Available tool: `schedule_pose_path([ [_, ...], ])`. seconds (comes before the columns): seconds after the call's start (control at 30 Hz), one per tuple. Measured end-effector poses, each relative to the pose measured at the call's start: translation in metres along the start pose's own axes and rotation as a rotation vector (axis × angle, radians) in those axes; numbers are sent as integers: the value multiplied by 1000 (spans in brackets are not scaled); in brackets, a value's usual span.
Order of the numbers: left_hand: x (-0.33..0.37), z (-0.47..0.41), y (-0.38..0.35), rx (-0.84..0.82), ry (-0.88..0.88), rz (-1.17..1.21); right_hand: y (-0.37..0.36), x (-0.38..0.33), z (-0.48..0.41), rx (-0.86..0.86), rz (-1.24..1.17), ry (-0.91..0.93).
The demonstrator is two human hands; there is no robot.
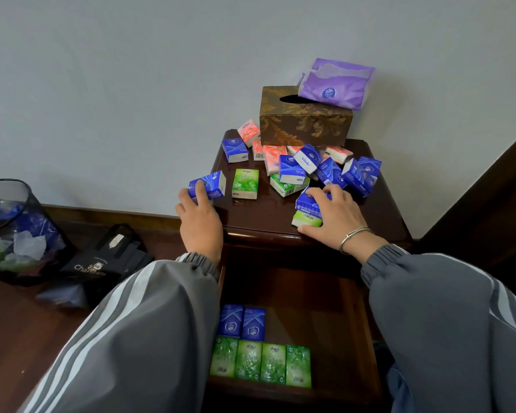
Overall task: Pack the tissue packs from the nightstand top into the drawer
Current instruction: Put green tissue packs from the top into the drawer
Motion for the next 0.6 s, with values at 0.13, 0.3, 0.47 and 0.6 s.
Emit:
schedule_pose_path([
  [0.13,2,0,2,-10,-13,-31,-2,1,0,-75,-39,-20],
  [0.3,6,-2,5,-35,-50,-114,-1,-1,14,-101,-111,-13],
  [0.47,1,0,21,-75,-172,-151,0,-7,49,-92,-224,-23],
  [0.6,-23,25,52,-3,-94,116,-8,-9,97,-76,-425,5],
])
Point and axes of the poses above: each hand's wrist, its own z-axis away from the middle knuckle, its own y-axis out of the back of the hand, x = y × z, the point moved 7 cm from there along -z, towards the middle knuckle, and after that the axes turned 5 degrees about -x, right-handed, at the moved point
